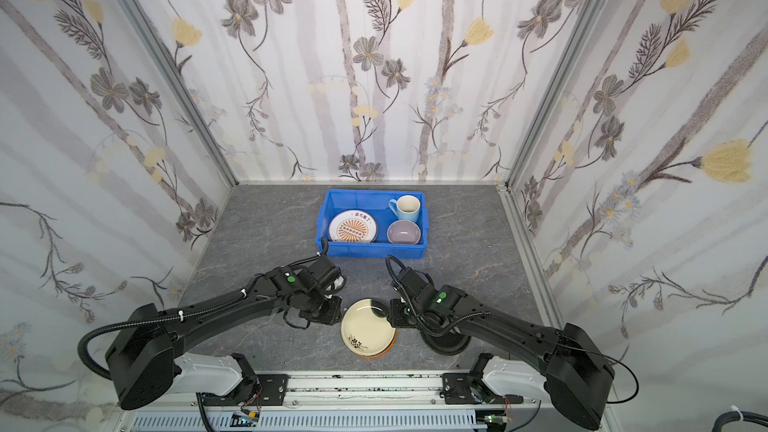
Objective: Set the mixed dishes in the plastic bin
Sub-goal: 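Tilt the top cream plate up with the left gripper against the right gripper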
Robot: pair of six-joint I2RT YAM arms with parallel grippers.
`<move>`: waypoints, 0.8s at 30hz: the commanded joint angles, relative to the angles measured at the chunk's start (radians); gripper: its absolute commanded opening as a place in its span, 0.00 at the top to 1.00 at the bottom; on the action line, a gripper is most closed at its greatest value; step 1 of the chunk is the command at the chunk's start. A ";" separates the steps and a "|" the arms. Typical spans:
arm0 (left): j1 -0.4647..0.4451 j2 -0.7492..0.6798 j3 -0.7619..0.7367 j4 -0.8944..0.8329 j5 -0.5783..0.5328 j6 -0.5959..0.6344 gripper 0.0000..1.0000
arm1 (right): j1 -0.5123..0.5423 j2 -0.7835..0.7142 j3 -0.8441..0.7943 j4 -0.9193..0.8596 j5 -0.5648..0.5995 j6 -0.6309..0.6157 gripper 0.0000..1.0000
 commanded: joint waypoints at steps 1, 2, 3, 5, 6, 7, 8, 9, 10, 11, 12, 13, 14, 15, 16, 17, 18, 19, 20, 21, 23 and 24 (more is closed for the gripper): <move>-0.016 0.041 0.016 0.052 -0.016 0.002 0.77 | 0.008 -0.010 0.013 -0.013 0.036 0.024 0.64; -0.020 0.053 0.019 0.052 -0.023 0.002 0.79 | 0.008 -0.016 0.012 -0.018 0.040 0.028 0.64; -0.023 0.061 0.021 0.053 -0.030 0.001 0.79 | 0.008 -0.021 0.010 -0.020 0.040 0.031 0.64; -0.024 0.070 0.026 0.053 -0.036 0.009 0.83 | 0.010 -0.035 0.004 -0.024 0.044 0.037 0.64; -0.024 0.070 0.026 0.054 -0.041 0.009 0.85 | 0.012 -0.039 0.000 -0.025 0.043 0.040 0.64; -0.024 0.070 0.026 0.055 -0.043 0.008 0.86 | 0.012 -0.045 -0.003 -0.027 0.045 0.043 0.64; -0.025 0.071 0.026 0.057 -0.041 0.009 0.87 | 0.013 -0.049 -0.008 -0.027 0.046 0.045 0.63; -0.025 0.072 0.026 0.057 -0.040 0.010 0.88 | 0.013 -0.052 -0.011 -0.027 0.048 0.047 0.64; -0.027 0.078 0.024 0.059 -0.040 0.010 0.89 | 0.015 -0.055 -0.014 -0.025 0.049 0.051 0.64; -0.029 0.081 0.023 0.060 -0.036 0.009 0.90 | 0.015 -0.058 -0.018 -0.024 0.049 0.053 0.63; -0.032 0.085 0.023 0.061 -0.035 0.012 0.90 | 0.016 -0.060 -0.019 -0.021 0.049 0.054 0.63; -0.035 0.089 0.021 0.061 -0.035 0.009 0.91 | 0.018 -0.060 -0.019 -0.019 0.050 0.057 0.63; -0.037 0.093 0.021 0.062 -0.035 0.009 0.91 | 0.019 -0.060 -0.018 -0.017 0.051 0.057 0.63; -0.039 0.096 0.021 0.062 -0.035 0.009 0.91 | 0.021 -0.060 -0.016 -0.016 0.051 0.057 0.63; -0.042 0.097 0.019 0.064 -0.037 0.009 0.92 | 0.022 -0.057 -0.015 -0.013 0.052 0.057 0.63; -0.042 0.101 0.018 0.063 -0.040 0.008 0.92 | 0.024 -0.056 -0.016 -0.012 0.051 0.059 0.63; -0.042 0.105 0.018 0.062 -0.040 0.007 0.92 | 0.025 -0.053 -0.016 -0.008 0.052 0.060 0.61; -0.043 0.109 0.015 0.065 -0.039 0.008 0.93 | 0.028 -0.048 -0.016 -0.005 0.051 0.059 0.59; -0.044 0.116 0.014 0.067 -0.038 0.008 0.93 | 0.030 -0.044 -0.014 -0.004 0.051 0.059 0.56; -0.044 0.119 0.014 0.068 -0.037 0.008 0.93 | 0.034 -0.041 -0.012 -0.004 0.051 0.060 0.55; -0.045 0.127 0.011 0.070 -0.033 0.008 0.94 | 0.039 -0.034 -0.010 -0.005 0.051 0.057 0.54; -0.045 0.129 0.009 0.071 -0.031 0.008 0.94 | 0.040 -0.033 -0.011 -0.005 0.051 0.058 0.55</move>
